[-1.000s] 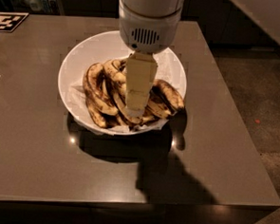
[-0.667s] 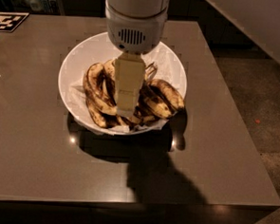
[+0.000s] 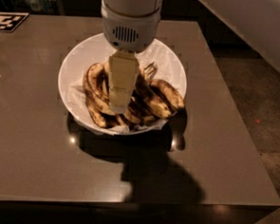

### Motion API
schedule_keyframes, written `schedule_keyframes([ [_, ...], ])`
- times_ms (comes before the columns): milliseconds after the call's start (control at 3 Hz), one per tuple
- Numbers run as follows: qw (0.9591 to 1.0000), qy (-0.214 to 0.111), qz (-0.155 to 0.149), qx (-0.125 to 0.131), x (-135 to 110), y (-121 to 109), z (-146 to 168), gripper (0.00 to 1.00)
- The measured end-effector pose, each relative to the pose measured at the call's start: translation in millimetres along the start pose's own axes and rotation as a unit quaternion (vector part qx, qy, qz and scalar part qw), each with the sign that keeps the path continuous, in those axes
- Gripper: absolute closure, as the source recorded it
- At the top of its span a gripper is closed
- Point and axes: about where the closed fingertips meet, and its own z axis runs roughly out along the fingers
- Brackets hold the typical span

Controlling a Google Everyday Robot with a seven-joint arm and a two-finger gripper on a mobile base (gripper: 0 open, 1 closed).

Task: Pick banana from white bowl

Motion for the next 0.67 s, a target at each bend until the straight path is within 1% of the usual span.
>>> schedule_keyframes([
  [333, 0.9999, -0.007, 0.009, -0.011, -1.3, -4.2, 4.5, 0.13],
  [667, 0.9997, -0.009, 0.011, -0.019, -4.4, -5.8, 8.4, 0.19],
])
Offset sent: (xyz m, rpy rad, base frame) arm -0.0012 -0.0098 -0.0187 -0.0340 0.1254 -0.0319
